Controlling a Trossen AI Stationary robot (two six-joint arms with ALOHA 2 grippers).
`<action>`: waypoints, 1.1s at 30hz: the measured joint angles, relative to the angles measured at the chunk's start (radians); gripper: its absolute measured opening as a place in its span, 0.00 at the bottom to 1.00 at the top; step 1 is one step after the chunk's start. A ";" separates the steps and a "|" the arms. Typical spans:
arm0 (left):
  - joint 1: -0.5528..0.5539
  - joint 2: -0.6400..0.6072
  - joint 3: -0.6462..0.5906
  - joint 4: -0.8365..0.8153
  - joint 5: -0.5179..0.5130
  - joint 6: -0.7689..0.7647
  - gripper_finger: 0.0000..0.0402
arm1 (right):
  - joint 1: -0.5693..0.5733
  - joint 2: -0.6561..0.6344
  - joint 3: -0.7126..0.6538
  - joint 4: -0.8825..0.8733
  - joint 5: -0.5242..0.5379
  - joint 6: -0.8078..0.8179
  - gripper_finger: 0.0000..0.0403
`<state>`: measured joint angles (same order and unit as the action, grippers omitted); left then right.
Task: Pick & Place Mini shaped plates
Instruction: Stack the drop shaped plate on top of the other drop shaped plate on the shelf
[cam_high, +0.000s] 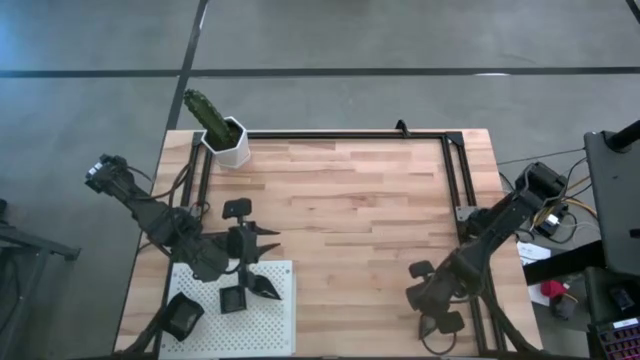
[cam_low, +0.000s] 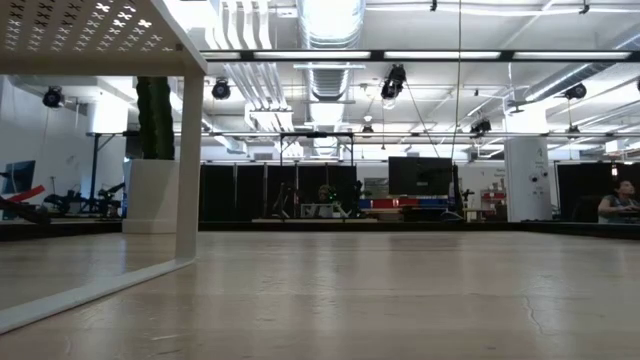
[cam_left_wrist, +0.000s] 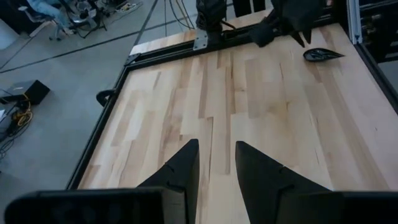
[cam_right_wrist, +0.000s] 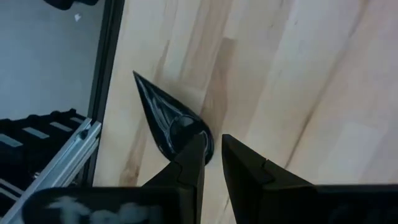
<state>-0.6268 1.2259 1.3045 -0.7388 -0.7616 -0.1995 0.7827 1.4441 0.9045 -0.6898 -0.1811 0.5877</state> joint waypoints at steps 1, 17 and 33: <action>0.002 0.000 0.000 0.004 0.000 -0.001 0.25 | 0.005 0.000 -0.013 0.013 -0.008 0.002 0.13; 0.019 0.000 0.000 0.038 0.000 -0.001 0.25 | 0.030 0.000 -0.211 0.306 -0.037 0.005 0.13; 0.023 0.001 0.000 0.052 0.001 -0.001 0.25 | 0.046 0.008 -0.286 0.407 -0.029 0.006 0.13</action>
<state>-0.6041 1.2266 1.3045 -0.6868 -0.7609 -0.2008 0.8291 1.4522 0.6188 -0.2832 -0.2100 0.5939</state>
